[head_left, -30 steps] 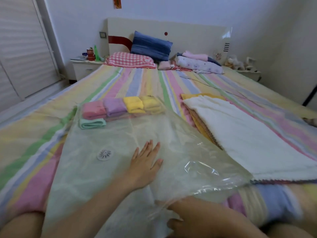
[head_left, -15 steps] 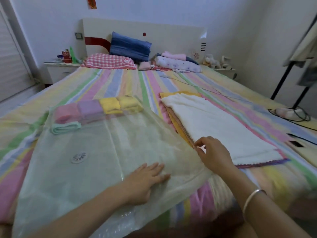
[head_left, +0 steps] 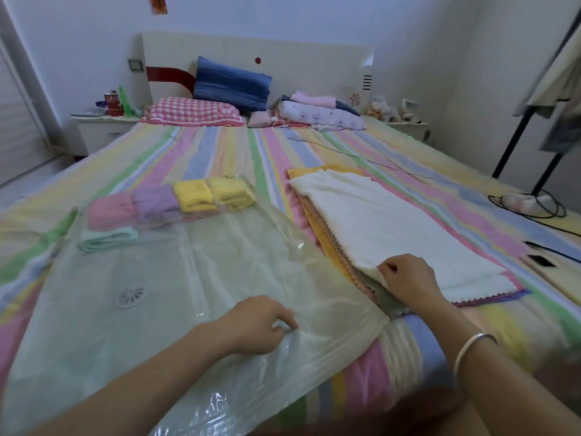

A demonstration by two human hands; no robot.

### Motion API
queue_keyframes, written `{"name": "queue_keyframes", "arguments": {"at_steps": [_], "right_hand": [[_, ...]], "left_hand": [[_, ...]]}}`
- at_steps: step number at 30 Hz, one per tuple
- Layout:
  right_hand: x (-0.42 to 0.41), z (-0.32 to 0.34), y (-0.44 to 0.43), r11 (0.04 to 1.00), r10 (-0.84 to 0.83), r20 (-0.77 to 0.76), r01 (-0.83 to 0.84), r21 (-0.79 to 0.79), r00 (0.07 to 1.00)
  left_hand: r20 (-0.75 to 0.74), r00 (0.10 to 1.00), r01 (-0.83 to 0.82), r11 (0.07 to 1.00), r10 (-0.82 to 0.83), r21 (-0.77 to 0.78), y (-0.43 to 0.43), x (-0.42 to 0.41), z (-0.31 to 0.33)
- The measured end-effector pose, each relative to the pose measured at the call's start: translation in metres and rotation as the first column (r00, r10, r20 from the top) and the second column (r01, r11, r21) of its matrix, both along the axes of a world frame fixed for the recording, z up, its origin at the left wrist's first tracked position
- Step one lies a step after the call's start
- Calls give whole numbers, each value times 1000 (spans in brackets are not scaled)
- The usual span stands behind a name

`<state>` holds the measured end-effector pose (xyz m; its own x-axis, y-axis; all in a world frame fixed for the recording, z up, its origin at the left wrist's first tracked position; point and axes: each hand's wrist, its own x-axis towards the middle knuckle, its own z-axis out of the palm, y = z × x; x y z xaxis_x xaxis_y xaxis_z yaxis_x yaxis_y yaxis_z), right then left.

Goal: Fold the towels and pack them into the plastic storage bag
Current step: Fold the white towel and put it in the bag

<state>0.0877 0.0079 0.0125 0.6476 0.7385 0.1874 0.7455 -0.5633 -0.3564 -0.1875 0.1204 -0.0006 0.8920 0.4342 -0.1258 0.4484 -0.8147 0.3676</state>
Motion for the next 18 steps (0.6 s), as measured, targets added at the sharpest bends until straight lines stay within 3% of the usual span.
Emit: {"name": "queue_keyframes", "arguments": {"at_steps": [5, 9, 15, 18], "right_hand": [[0, 9, 2, 1000, 11, -111, -11, -1, 994], [-3, 9, -4, 997, 12, -8, -12, -72, 1000], [-6, 3, -6, 986, 68, -94, -82, -148, 993], [-3, -1, -8, 994, 30, -115, -42, -103, 993]], "left_hand": [[4, 1000, -16, 999, 17, -43, 6, 1, -2], [18, 1000, -20, 998, 21, -67, 6, -1, -5], [17, 1000, -20, 997, 21, -70, 6, -1, -5], [13, 1000, -26, 998, 27, -52, 6, 0, -3]]}}
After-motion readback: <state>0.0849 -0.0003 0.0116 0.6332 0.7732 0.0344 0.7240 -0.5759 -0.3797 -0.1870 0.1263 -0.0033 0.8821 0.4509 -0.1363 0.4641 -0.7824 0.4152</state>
